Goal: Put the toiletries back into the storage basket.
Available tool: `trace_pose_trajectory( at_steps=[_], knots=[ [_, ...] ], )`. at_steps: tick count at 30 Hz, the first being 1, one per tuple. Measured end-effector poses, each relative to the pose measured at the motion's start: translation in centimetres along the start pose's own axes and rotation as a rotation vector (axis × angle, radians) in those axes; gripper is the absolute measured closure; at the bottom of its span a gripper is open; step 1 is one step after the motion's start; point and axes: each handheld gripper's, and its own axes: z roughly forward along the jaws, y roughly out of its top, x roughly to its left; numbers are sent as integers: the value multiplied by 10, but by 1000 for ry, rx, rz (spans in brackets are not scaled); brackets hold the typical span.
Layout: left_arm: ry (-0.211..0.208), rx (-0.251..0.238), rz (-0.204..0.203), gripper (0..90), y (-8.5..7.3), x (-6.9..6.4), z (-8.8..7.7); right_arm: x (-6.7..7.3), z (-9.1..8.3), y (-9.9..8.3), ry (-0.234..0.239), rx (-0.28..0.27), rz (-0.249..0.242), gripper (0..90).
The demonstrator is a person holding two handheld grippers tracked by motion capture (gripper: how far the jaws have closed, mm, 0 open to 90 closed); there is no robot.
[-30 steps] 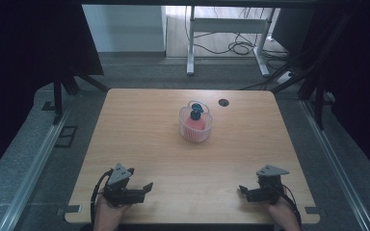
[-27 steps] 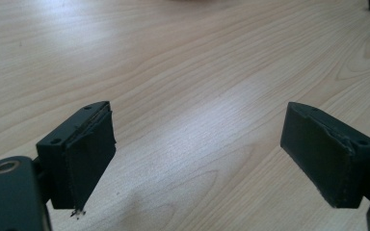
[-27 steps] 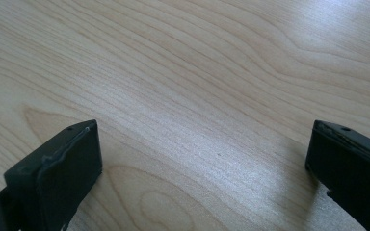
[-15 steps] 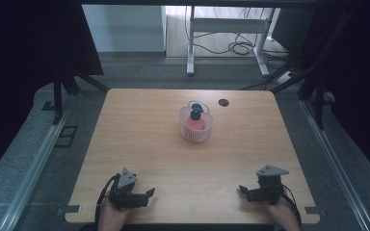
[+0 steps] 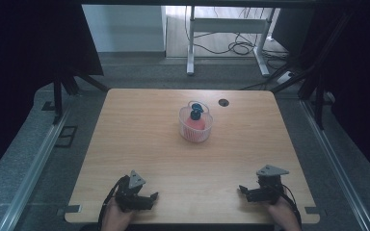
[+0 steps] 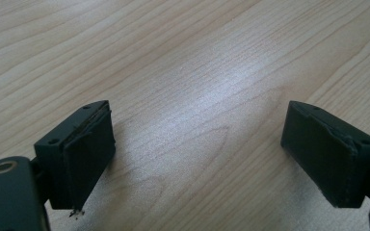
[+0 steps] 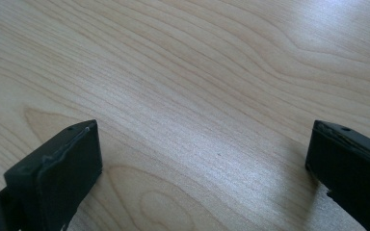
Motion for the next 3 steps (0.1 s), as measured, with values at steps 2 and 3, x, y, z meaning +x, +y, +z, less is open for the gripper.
trace_pose_trajectory(
  at_steps=[2,3],
  knots=[
    [0,-11,-1,111,-1,0,0,0,0,0,0,-1,-1,0],
    [-2,-16,3,110,-1,0,1,0,0,0,0,0,-1,0]
  ],
)
